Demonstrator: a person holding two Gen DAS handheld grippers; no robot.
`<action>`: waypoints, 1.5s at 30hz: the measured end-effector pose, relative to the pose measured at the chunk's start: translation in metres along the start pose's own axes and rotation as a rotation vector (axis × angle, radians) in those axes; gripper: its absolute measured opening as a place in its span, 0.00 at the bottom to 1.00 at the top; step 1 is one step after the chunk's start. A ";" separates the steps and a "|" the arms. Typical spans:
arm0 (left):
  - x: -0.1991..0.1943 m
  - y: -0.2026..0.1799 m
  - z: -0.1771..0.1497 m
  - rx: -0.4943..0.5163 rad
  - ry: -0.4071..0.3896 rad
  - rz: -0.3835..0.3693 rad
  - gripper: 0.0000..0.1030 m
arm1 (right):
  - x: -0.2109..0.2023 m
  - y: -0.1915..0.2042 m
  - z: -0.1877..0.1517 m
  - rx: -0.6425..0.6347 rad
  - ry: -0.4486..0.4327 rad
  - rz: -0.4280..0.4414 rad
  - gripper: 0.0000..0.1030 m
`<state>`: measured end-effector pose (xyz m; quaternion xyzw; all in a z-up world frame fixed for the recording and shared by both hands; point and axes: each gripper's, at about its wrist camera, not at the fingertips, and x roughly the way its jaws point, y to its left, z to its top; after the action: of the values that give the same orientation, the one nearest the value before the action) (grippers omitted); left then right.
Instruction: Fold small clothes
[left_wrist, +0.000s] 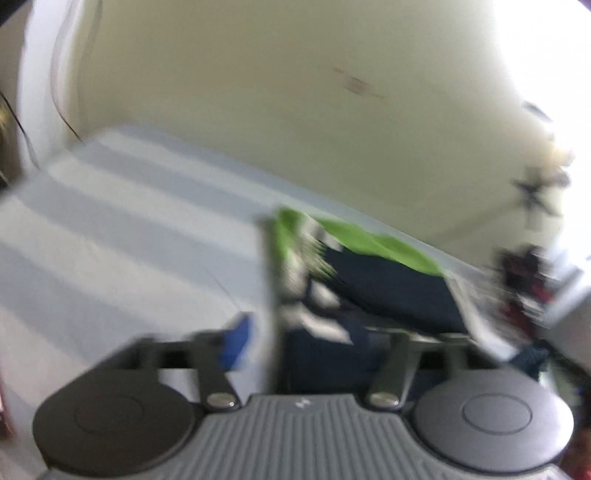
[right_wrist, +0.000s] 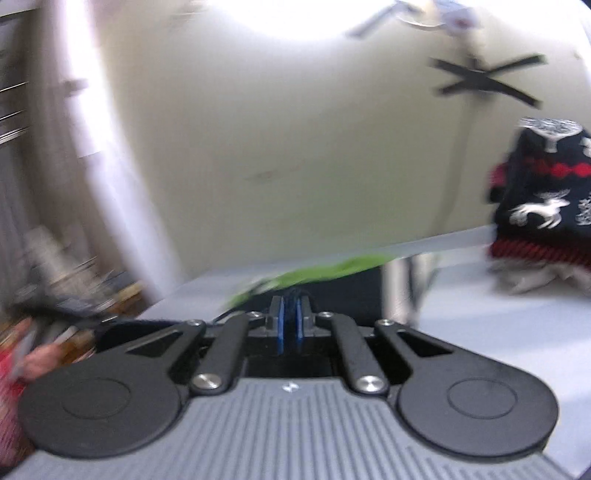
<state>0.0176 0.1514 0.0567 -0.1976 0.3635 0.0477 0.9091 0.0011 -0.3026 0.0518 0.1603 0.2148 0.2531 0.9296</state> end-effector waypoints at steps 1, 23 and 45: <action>0.005 -0.001 0.001 0.000 0.010 0.032 0.67 | 0.011 -0.008 0.002 0.031 0.011 -0.040 0.25; 0.052 -0.018 -0.050 0.209 0.086 0.035 0.15 | 0.051 0.006 -0.061 -0.193 0.159 -0.172 0.10; 0.021 -0.035 -0.055 0.197 -0.153 0.047 0.54 | 0.002 0.022 -0.066 -0.113 -0.010 -0.176 0.41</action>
<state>0.0062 0.0965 0.0179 -0.0942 0.3007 0.0481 0.9478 -0.0373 -0.2712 0.0036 0.0893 0.2088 0.1815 0.9568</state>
